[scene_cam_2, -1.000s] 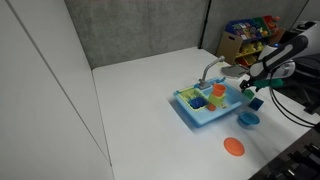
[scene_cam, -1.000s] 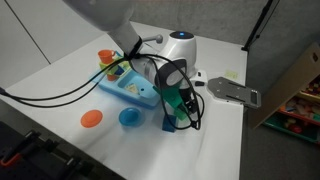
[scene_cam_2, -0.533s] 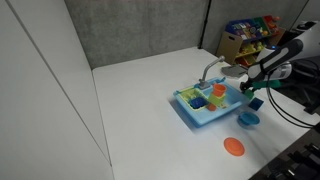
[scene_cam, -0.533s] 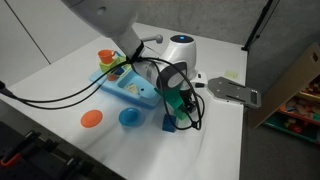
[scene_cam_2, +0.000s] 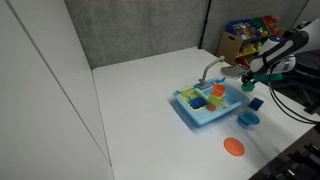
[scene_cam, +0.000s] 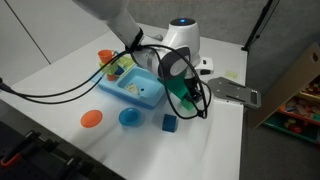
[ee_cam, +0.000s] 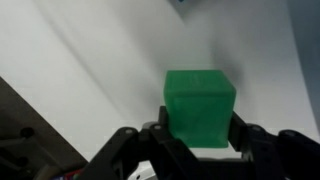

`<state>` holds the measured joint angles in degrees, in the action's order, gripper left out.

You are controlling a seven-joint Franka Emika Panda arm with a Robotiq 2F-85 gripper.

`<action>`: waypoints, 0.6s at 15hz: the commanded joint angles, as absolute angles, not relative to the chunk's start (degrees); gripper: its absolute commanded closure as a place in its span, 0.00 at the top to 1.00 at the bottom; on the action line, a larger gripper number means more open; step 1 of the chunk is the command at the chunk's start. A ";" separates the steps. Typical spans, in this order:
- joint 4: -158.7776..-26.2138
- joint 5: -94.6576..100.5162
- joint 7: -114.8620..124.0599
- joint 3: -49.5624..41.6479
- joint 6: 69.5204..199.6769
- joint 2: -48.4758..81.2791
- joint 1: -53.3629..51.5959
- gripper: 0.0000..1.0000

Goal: Put the green block in the sink

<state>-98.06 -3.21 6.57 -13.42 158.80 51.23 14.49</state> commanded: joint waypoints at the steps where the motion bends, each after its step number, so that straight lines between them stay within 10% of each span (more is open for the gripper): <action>1: -104.85 -2.67 8.40 -15.23 159.89 43.12 11.23 0.31; 9: -118.63 -1.40 8.41 -14.65 160.50 28.69 5.17 0.31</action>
